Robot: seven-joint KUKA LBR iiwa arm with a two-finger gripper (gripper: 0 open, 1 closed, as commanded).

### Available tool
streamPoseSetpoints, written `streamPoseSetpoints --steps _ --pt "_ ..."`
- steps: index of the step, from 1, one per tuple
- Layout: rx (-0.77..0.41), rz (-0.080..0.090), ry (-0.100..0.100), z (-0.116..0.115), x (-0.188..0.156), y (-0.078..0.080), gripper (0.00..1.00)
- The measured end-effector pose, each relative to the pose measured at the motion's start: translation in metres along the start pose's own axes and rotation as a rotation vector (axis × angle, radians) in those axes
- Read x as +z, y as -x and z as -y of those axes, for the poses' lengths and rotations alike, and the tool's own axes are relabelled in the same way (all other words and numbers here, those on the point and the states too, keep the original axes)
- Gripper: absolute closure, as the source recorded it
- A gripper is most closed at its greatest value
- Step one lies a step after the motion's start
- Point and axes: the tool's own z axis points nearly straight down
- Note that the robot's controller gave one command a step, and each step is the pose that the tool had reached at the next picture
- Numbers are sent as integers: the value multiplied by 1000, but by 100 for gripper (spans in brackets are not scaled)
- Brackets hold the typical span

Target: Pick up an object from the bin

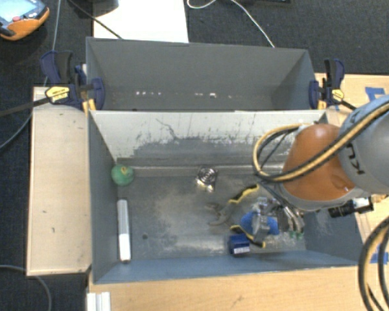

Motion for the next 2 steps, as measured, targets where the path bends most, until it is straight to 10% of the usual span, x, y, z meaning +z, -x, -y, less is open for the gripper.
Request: streamPoseSetpoints --steps 1,2 --pt "-38 14 2 -32 -107 48 100" --pt "-333 13 0 17 -22 87 100"
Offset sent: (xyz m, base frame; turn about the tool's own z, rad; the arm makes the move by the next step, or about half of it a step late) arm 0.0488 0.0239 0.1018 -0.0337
